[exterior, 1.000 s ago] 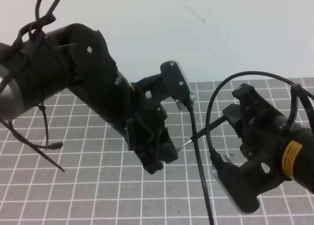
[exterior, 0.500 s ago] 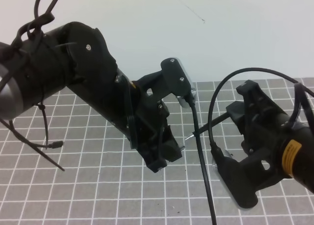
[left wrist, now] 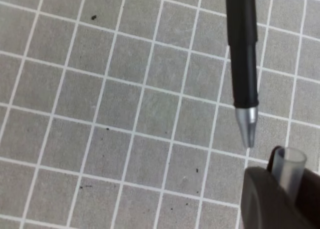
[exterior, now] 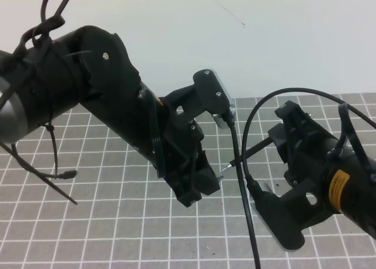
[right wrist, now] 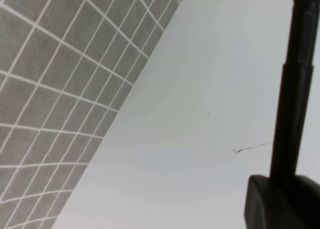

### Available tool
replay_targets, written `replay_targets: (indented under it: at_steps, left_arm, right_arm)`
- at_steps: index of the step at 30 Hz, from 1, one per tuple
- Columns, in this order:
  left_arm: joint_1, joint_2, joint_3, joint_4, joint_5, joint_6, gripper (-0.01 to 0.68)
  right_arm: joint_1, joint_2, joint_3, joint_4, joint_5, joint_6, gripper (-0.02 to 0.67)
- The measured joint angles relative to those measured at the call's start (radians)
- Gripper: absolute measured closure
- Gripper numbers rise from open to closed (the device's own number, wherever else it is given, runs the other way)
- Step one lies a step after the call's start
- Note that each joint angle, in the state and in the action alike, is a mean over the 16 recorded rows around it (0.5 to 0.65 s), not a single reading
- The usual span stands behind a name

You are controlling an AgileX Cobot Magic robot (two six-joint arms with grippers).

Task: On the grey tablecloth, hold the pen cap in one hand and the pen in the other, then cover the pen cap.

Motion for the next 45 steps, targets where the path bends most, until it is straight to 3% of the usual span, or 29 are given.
replay_targets:
  at_steps: [16, 45]
  left_arm:
    - [0.000, 0.000, 0.000, 0.046, -0.016, -0.001, 0.616]
    - [0.001, 0.011, 0.000, -0.043, 0.005, -0.041, 0.616]
  right_arm:
    - [0.000, 0.000, 0.000, -0.001, -0.007, 0.074, 0.649]
    - [0.029, 0.007, 0.000, -0.035, -0.073, -0.003, 0.652]
